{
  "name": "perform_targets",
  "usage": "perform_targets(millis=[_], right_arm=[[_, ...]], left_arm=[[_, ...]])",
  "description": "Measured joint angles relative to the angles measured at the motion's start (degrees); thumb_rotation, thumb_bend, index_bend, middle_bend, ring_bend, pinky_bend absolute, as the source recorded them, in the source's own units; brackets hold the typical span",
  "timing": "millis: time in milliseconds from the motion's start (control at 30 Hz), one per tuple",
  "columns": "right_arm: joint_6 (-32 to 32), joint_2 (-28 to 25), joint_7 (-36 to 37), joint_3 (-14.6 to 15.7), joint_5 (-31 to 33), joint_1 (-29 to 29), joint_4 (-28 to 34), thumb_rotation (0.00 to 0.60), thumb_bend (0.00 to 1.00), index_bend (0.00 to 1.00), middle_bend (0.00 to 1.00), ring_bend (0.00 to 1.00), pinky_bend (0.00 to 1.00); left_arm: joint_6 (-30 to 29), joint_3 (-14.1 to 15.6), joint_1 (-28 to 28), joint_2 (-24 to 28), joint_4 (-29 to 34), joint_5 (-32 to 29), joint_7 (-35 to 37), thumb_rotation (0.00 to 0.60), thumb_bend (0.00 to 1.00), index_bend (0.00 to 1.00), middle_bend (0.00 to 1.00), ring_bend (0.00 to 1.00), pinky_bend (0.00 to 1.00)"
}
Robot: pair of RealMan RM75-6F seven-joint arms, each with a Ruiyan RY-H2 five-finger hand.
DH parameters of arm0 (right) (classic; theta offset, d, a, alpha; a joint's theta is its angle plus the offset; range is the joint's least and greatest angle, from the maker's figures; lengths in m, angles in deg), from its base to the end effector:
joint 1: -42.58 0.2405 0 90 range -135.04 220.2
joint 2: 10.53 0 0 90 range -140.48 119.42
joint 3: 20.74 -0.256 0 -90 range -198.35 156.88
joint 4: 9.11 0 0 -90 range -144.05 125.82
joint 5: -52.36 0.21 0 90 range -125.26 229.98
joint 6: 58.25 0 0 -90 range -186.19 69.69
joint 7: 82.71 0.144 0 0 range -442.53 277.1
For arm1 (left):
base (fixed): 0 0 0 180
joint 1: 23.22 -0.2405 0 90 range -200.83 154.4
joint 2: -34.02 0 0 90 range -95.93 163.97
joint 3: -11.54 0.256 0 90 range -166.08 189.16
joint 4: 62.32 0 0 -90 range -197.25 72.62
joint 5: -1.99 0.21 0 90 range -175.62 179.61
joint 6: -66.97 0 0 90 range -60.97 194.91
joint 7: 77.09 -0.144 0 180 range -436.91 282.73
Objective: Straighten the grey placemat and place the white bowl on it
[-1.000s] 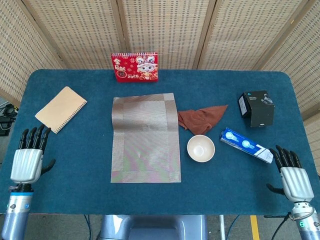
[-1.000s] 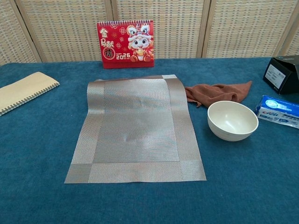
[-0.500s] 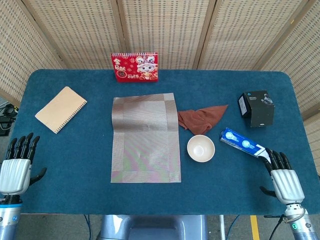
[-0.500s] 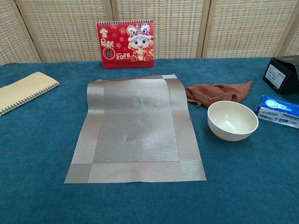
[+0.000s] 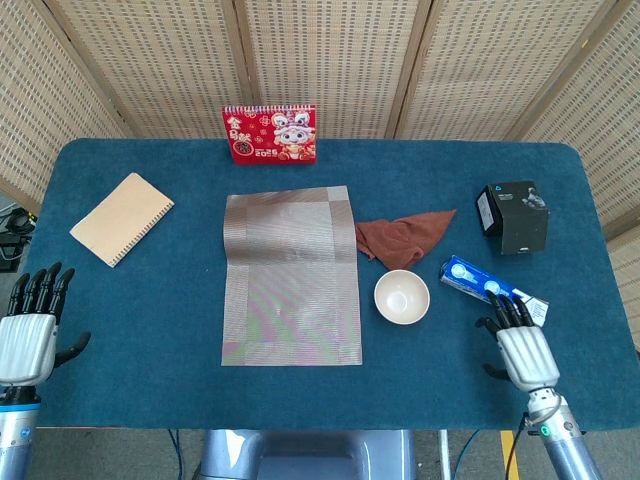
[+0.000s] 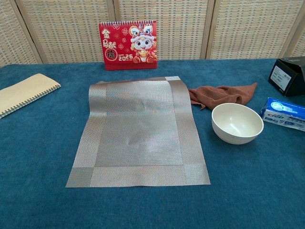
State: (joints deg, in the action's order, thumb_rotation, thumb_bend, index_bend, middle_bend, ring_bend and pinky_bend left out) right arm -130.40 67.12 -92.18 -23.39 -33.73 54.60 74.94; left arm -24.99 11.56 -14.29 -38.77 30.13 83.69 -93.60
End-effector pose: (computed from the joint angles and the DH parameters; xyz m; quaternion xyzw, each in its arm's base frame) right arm -0.2991 -0.2152 0.0633 0.6828 -0.3840 0.3349 0.5235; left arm -0.2910 0.1898 0.1232 -0.5981 -0.3279 -0.3670 0.6325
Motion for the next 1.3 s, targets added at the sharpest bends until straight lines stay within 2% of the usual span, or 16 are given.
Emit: perform_targets(millis=[233, 433, 867, 1133, 1200, 1300], right_arm=[[4.0, 5.3, -3.8, -2.8, 3.8, 4.1, -1.9, 0.6, 0.19, 0.37, 0.0, 0.0, 0.0], [4.4, 7.9, -5.5, -4.2, 4.9, 5.8, -2.8, 0.6, 0.2, 0.38, 0.0, 0.0, 0.0], [4.3, 11.2, -5.5, -4.1, 3.5, 8.6, -2.9, 0.6, 0.2, 0.41, 0.0, 0.0, 0.0], [6.5, 13.8, -6.2, -3.8, 5.2, 10.0, -4.5, 0.6, 0.2, 0.43, 0.0, 0.0, 0.0], [7.0, 14.4, -6.0, -3.8, 5.6, 10.3, -5.3, 0.6, 0.23, 0.45, 0.0, 0.0, 0.0], [7.7, 15.3, -5.4, -3.8, 6.1, 10.7, -6.8, 0.6, 0.31, 0.47, 0.0, 0.0, 0.0]], left_arm=[[1.7, -0.9, -0.1, -0.1, -0.5, -0.4, 0.4, 0.6, 0.19, 0.02, 0.0, 0.0, 0.0], [2.4, -1.8, -0.3, -0.4, -1.1, -0.9, 0.9, 0.6, 0.19, 0.03, 0.0, 0.0, 0.0], [4.1, -3.1, -0.5, -1.1, -2.0, -1.8, 0.9, 0.6, 0.19, 0.04, 0.0, 0.0, 0.0], [4.9, -3.7, -0.6, -1.1, -2.2, -2.2, 1.1, 0.6, 0.19, 0.04, 0.0, 0.0, 0.0], [5.0, -3.8, -0.6, -1.1, -2.3, -2.3, 1.3, 0.6, 0.19, 0.05, 0.0, 0.0, 0.0], [5.4, -3.9, -0.7, -1.2, -2.3, -2.4, 1.3, 0.6, 0.19, 0.05, 0.0, 0.0, 0.0]])
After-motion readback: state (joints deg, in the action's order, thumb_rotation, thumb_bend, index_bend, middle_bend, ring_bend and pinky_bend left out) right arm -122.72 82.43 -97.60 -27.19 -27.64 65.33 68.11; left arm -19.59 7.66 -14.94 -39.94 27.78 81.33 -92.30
